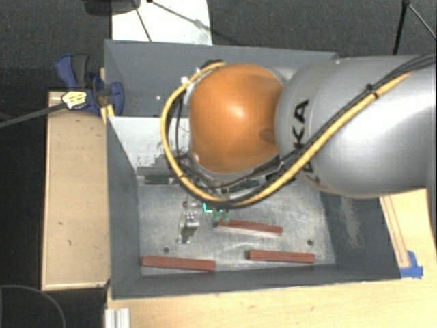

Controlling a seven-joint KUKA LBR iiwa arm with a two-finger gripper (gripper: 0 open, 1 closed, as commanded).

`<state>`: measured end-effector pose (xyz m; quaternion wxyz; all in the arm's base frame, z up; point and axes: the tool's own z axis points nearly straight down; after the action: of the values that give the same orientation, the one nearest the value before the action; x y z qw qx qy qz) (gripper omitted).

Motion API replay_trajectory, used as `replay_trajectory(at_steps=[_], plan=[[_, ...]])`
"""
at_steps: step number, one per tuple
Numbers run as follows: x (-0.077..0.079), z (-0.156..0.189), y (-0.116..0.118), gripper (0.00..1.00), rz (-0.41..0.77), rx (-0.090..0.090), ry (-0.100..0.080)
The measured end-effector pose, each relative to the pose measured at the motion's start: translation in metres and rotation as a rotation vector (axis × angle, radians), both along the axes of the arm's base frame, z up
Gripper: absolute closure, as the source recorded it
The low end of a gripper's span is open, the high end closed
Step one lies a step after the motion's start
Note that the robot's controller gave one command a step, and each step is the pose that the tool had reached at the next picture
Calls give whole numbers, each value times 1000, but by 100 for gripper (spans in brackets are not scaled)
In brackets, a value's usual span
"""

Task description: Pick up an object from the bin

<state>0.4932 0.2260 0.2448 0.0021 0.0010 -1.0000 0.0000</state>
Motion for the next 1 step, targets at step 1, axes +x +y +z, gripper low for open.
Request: replay_trajectory(at_steps=[1], plan=[[2,3,-1,0,-4,2,-6]])
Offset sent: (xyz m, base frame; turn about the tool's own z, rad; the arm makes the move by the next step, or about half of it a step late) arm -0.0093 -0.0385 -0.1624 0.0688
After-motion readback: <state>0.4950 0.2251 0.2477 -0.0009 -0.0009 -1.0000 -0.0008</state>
